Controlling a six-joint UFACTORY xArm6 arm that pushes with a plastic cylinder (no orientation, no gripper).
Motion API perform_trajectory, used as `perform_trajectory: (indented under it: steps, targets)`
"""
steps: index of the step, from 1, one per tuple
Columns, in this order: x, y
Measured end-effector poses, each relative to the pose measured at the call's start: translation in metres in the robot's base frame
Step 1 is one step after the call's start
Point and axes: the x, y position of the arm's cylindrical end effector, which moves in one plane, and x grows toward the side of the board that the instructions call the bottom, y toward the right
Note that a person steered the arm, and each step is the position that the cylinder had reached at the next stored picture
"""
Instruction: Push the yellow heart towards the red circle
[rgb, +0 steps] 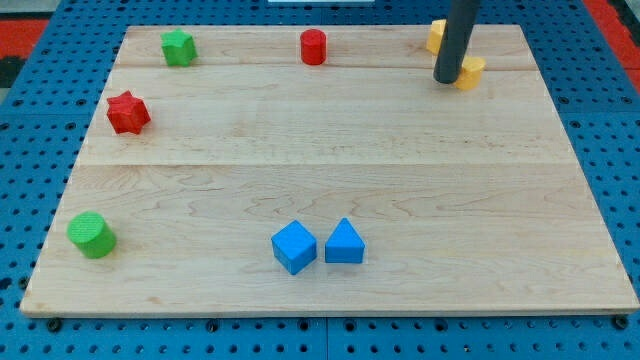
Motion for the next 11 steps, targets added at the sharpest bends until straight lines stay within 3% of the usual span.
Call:
perform_trajectory:
  steps: [1, 5, 6, 8, 11]
  targets:
    - [0.026, -0.011]
    - [0.026, 0.068]
    - [-0.004, 0.067]
    - [-0.041, 0.031]
    - [-0.019, -0.053]
